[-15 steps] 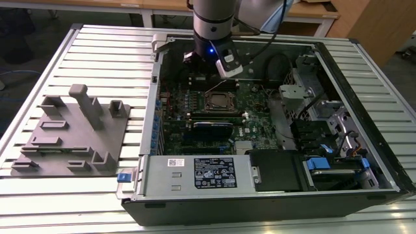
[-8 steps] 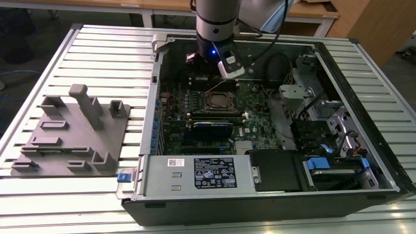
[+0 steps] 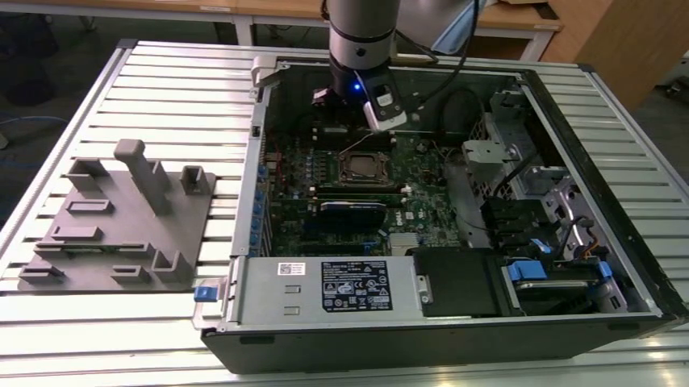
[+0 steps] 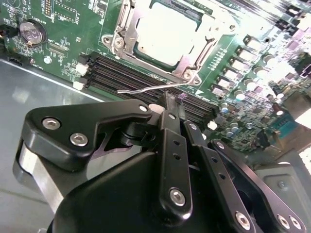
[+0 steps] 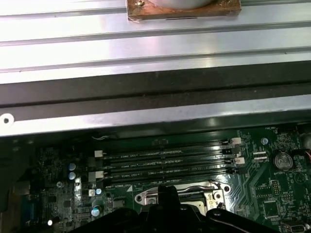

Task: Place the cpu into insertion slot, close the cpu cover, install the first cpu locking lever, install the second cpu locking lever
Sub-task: 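Install the first cpu locking lever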

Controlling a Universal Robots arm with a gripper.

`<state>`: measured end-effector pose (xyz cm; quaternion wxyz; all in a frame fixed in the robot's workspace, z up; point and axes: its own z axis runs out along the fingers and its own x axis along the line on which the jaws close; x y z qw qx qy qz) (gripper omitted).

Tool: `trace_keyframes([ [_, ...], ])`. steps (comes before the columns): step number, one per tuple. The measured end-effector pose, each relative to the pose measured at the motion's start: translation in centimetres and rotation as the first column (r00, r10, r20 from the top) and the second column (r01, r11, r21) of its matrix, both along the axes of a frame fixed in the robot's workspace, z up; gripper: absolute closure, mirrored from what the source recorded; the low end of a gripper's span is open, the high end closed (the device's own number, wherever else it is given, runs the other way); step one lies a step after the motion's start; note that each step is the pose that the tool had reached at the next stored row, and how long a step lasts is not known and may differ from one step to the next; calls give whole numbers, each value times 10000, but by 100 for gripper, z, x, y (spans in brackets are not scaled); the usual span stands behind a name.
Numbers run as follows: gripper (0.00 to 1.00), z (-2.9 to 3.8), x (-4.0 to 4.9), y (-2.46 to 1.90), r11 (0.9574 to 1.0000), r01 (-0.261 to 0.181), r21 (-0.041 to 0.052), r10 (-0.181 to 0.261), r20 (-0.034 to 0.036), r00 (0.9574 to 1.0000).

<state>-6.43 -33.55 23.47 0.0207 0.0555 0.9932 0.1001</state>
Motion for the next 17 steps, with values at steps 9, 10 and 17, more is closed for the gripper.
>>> trace_keyframes([
  [9, 89, -37, 74, 77, 9997, 152, -199, -152, 2, 9999],
  [10, 89, -41, 79, 85, 9996, 162, -227, -162, 3, 9999],
  [17, 89, -90, 105, 128, 9994, 222, -262, -222, 3, 9998],
])
